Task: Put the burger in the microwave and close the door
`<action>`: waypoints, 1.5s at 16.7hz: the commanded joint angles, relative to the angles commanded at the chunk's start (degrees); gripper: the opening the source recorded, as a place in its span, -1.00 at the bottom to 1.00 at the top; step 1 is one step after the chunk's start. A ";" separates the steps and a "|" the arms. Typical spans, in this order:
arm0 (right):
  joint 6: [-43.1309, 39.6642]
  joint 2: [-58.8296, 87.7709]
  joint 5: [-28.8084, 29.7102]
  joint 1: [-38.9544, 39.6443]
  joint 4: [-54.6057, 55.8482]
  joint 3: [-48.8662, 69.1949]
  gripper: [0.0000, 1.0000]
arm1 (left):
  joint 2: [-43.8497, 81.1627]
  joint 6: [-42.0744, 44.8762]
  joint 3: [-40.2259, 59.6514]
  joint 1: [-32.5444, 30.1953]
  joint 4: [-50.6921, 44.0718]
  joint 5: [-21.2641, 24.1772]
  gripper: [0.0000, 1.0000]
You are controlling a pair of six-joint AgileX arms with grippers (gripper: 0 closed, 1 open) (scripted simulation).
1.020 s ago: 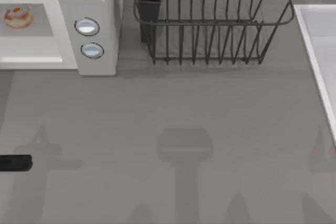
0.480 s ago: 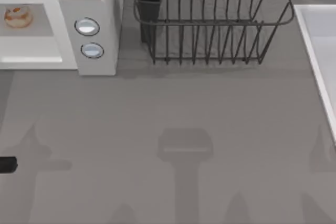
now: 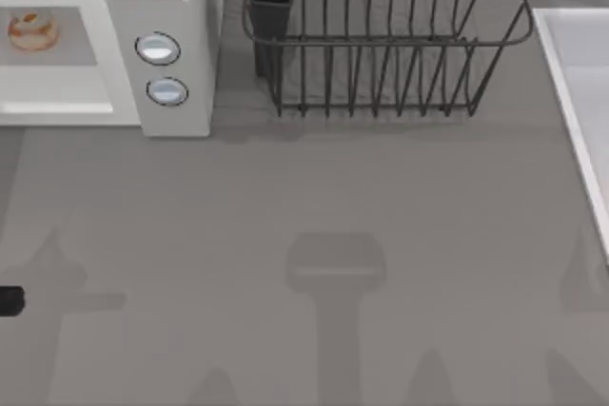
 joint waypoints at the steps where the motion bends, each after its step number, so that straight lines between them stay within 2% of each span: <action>1: 0.00 0.00 0.00 0.00 0.00 0.00 1.00 | 0.06 0.00 -0.04 0.73 0.10 0.73 -1.00; 3: 0.00 0.00 0.00 0.00 0.00 0.00 1.00 | 0.30 -0.01 -0.20 3.69 0.50 3.68 -1.00; 9: 0.00 0.00 0.00 0.00 0.00 0.00 1.00 | 1.40 -0.04 -0.94 17.58 2.35 17.58 -1.00; 12: 0.00 0.00 0.00 0.00 0.00 0.00 1.00 | 1.79 -0.06 -1.19 22.62 3.00 22.62 -1.00; 19: 0.00 0.00 0.00 0.00 0.00 0.00 1.00 | 2.27 0.57 -0.42 23.90 2.58 23.68 -1.00; 22: 0.00 0.00 0.00 0.00 0.00 0.00 1.00 | 7.67 5.10 4.93 27.93 -1.00 25.86 -1.00; 25: 0.00 0.00 0.00 0.00 0.00 0.00 1.00 | 18.56 12.04 14.19 33.77 -6.22 28.82 -1.00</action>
